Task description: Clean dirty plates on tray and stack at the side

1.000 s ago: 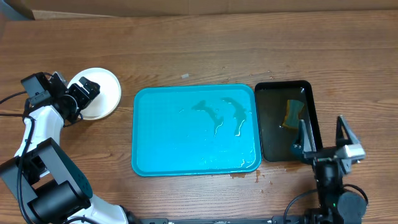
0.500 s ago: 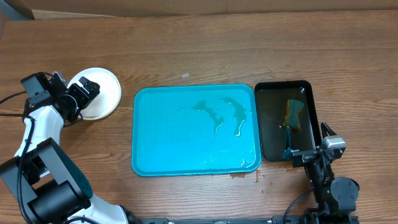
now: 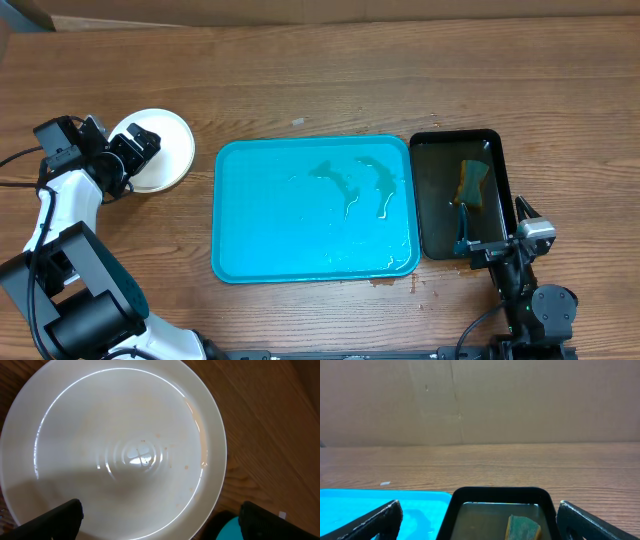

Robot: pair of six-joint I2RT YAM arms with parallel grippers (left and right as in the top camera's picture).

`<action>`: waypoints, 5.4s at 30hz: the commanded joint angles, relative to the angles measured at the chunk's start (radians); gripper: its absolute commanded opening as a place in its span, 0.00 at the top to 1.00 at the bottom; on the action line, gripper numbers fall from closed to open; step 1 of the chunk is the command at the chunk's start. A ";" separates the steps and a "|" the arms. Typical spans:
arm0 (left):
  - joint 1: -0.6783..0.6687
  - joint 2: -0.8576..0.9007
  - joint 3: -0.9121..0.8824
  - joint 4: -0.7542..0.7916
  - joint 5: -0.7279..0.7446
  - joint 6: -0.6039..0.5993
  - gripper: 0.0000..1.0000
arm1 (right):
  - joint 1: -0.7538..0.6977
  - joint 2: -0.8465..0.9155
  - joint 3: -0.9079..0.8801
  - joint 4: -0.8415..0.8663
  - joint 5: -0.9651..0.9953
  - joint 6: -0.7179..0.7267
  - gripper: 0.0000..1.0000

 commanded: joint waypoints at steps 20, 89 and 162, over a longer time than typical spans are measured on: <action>-0.126 -0.126 0.005 0.000 -0.102 0.011 0.00 | -0.003 -0.003 -0.010 0.005 -0.005 -0.008 0.00; -0.474 -1.791 -1.091 0.674 -0.392 -0.103 0.00 | -0.003 -0.003 -0.010 0.005 -0.005 -0.008 0.00; -0.486 -1.791 -1.133 0.292 -0.385 0.243 0.00 | -0.003 -0.003 -0.010 0.006 -0.005 -0.008 0.00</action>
